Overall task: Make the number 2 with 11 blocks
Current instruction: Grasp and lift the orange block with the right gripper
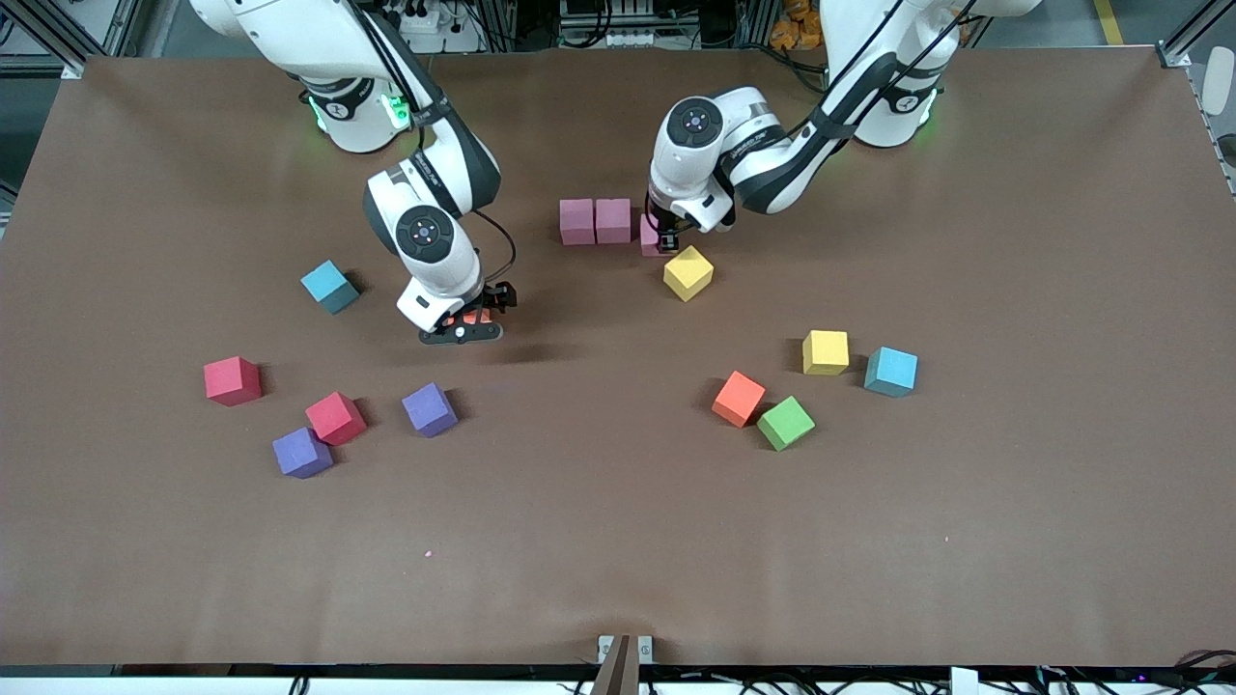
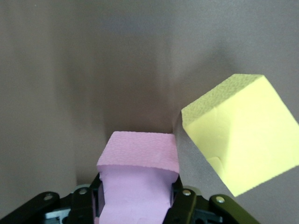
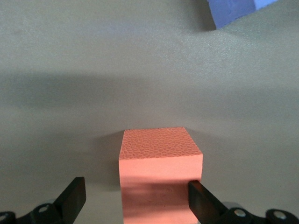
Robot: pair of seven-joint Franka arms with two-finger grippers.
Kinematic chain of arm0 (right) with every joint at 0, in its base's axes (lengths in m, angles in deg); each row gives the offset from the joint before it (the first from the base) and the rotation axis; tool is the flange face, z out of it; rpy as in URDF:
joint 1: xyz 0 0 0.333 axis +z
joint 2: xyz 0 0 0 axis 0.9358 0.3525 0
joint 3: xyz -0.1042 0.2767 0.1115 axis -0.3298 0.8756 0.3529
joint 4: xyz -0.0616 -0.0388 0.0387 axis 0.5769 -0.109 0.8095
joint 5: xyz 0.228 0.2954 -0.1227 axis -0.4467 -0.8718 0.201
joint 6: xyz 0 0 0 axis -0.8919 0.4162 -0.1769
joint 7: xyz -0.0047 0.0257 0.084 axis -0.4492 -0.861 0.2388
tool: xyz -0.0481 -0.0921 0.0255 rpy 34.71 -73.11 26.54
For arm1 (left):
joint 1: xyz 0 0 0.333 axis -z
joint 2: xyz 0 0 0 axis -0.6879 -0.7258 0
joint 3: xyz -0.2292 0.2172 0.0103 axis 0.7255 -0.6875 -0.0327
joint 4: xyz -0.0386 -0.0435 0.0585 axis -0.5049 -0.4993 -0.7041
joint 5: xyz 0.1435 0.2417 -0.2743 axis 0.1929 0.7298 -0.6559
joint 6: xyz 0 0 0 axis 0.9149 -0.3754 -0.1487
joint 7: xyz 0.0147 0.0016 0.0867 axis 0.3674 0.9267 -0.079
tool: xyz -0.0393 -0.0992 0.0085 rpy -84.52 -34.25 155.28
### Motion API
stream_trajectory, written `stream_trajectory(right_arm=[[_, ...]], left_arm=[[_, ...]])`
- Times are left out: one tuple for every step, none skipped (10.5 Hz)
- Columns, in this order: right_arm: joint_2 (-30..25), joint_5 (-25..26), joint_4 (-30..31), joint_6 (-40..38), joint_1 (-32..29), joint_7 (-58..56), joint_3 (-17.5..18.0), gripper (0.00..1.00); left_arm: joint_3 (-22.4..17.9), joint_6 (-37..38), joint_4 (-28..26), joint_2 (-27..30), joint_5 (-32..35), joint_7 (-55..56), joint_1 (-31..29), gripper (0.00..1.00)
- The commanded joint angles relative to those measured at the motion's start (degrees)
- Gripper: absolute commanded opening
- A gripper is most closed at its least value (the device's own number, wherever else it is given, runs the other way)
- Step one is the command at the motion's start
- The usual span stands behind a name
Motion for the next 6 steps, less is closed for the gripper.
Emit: stream_trajectory(right_arm=[[-0.7, 0.4, 0.2, -0.9, -1.5, -0.9, 0.7, 1.00], [-0.7, 0.4, 0.1, -0.9, -2.2, -2.2, 0.8, 1.00], [-0.8, 0.4, 0.0, -1.0, -2.7, -3.0, 0.7, 1.00], [-0.7, 0.3, -0.3, -1.0, -3.4, -3.1, 0.8, 1.00], [-0.7, 0.3, -0.6, -1.3, -3.5, -3.2, 0.8, 1.00], [-0.7, 0.3, -1.1, -2.1, -3.5, -3.2, 0.8, 1.00]], left_arm=[[-0.1, -0.5, 0.8, -0.7, 1.8, 5.9, 0.8, 0.29], [-0.1, -0.5, 0.5, -0.5, 1.9, 6.7, 0.9, 0.29], [-0.1, -0.6, 0.1, -0.3, 1.9, 7.4, 1.5, 0.28], [-0.1, -0.8, -0.4, -0.1, 2.0, 7.4, 1.9, 0.24], [-0.1, -3.3, -2.1, 0.8, 2.1, 7.5, 1.8, 0.23], [-0.1, -6.2, -3.9, 1.6, 2.2, 8.1, 1.8, 0.23]])
